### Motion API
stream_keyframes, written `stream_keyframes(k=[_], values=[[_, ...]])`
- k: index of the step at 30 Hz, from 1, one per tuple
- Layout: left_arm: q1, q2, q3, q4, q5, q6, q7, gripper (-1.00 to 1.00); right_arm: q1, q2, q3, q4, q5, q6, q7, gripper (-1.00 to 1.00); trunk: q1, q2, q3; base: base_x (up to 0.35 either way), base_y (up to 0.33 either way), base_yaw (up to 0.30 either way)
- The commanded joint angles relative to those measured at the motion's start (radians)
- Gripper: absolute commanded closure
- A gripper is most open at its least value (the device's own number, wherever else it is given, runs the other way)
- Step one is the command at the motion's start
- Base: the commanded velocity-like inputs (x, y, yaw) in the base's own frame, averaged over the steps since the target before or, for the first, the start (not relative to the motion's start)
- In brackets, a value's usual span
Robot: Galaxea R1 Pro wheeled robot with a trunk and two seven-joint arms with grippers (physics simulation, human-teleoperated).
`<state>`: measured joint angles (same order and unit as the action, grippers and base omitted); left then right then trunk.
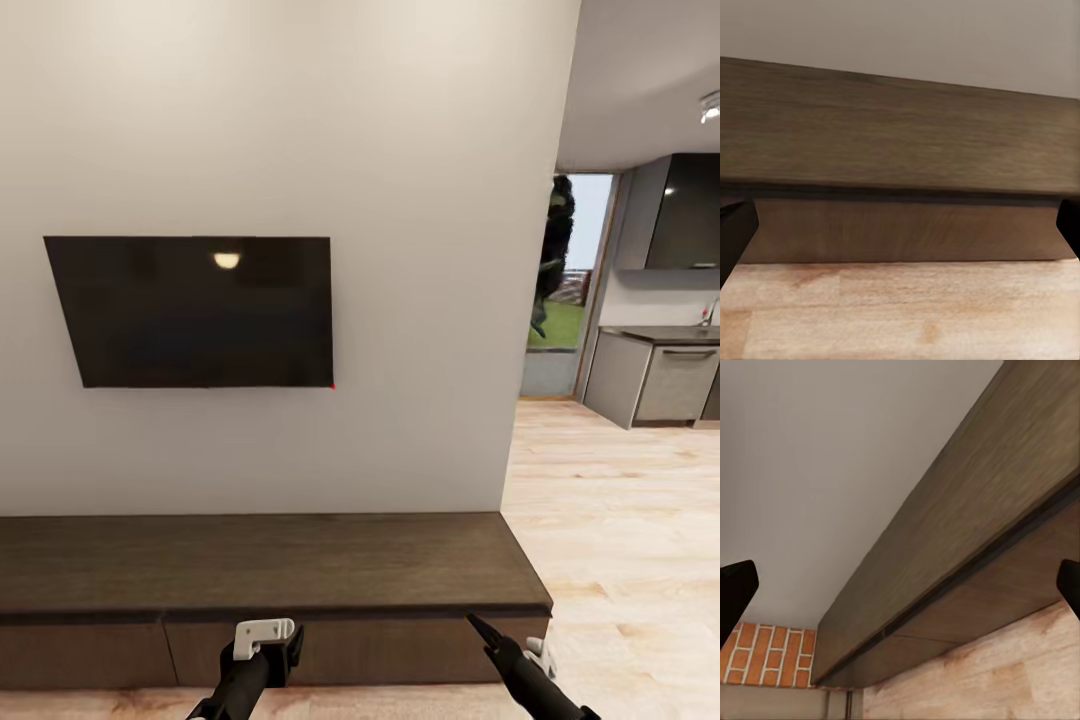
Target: Place each of the two pumpkins and all three candles from the living room inside a cabinet in the living room (use any cabinet), then make sure every cabinet is closed, and position the cauldron so it is next to a table in the living room.
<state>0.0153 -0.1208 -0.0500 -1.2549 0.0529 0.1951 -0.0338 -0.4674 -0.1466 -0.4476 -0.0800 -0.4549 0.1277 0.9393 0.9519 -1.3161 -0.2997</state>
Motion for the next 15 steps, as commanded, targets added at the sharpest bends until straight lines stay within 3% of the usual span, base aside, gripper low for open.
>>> stream_keyframes(k=[1,11,15], values=[[0.0,0.0,0.001,-0.002,0.005,0.006,-0.003,-1.0,0.0,-0.001,0.003,-0.002,-0.011,0.01,0.006,-1.0,0.004,-0.008,-0.004,0.0,0.0,0.0],[0.0,0.0,0.0,-0.003,0.004,0.006,-0.003,-1.0,0.0,0.002,0.003,-0.006,-0.011,0.008,0.009,-1.0,0.042,-0.078,-0.036,0.0,0.0,0.0],[0.0,0.0,0.0,-0.003,0.005,0.006,-0.003,-1.0,0.0,0.006,0.001,-0.007,-0.012,0.008,-0.029,-1.0,0.058,-0.106,-0.048,0.0,0.0,0.0]])
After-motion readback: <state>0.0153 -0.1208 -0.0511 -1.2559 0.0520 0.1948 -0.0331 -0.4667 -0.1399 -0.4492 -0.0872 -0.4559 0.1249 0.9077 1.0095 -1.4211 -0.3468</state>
